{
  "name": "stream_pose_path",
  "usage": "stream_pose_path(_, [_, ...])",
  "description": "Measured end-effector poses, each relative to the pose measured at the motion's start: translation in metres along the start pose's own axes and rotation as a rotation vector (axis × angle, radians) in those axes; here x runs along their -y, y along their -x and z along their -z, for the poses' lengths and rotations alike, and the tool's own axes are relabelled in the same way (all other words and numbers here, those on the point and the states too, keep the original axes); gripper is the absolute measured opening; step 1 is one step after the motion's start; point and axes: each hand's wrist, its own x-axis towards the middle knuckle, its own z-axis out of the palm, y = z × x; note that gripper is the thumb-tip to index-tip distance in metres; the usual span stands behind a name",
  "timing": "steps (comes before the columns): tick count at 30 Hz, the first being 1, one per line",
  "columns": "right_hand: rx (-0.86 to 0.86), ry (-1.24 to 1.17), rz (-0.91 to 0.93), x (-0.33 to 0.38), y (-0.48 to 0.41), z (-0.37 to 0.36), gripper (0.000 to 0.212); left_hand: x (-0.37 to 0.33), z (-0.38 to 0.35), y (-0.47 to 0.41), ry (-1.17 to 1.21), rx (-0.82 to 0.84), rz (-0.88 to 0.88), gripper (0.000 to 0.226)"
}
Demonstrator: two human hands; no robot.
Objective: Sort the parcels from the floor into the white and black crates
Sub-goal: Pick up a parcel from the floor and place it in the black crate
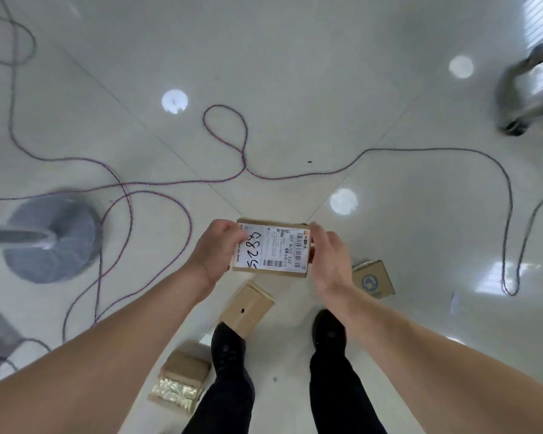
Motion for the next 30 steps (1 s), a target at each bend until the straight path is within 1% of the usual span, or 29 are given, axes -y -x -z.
stream_pose_path(3, [-0.035, 0.016, 0.051, 0.054, 0.056, 0.048, 0.066, -0.059, -0.002, 0.06, -0.068, 0.012, -0.09, 0.029])
stream_pose_path(5, [-0.087, 0.04, 0.119, 0.084, 0.092, 0.083, 0.063, -0.093, -0.006, 0.098, -0.118, 0.017, -0.141, 0.036])
stream_pose_path(7, [-0.153, 0.036, 0.163, 0.104, 0.126, 0.115, 0.067, -0.122, -0.013, 0.136, -0.157, 0.037, -0.199, 0.038])
stream_pose_path(9, [-0.212, 0.013, 0.183, 0.117, 0.163, 0.143, 0.072, -0.147, -0.021, 0.17, -0.199, 0.081, -0.254, 0.041])
stream_pose_path(12, [-0.319, -0.024, 0.215, 0.126, 0.214, 0.183, 0.074, -0.178, -0.038, 0.218, -0.259, 0.175, -0.321, 0.054])
stream_pose_path(13, [-0.346, -0.032, 0.221, 0.127, 0.231, 0.195, 0.075, -0.186, -0.045, 0.234, -0.28, 0.205, -0.341, 0.056])
stream_pose_path(15, [-0.407, -0.07, 0.223, 0.127, 0.261, 0.223, 0.076, -0.202, -0.062, 0.264, -0.297, 0.272, -0.385, 0.051])
stream_pose_path(17, [-0.472, -0.106, 0.222, 0.123, 0.289, 0.251, 0.076, -0.212, -0.082, 0.294, -0.328, 0.346, -0.428, 0.046])
stream_pose_path(19, [-0.531, -0.136, 0.225, 0.113, 0.314, 0.278, 0.077, -0.219, -0.107, 0.323, -0.364, 0.407, -0.46, 0.049])
stream_pose_path(24, [-0.68, -0.255, 0.214, 0.065, 0.362, 0.348, 0.075, -0.221, -0.176, 0.394, -0.466, 0.537, -0.534, 0.05])
stream_pose_path(26, [-0.73, -0.301, 0.201, 0.041, 0.383, 0.377, 0.075, -0.215, -0.208, 0.424, -0.514, 0.582, -0.574, 0.053])
stream_pose_path(30, [-0.826, -0.37, 0.171, -0.015, 0.431, 0.435, 0.076, -0.187, -0.28, 0.487, -0.57, 0.664, -0.593, 0.069])
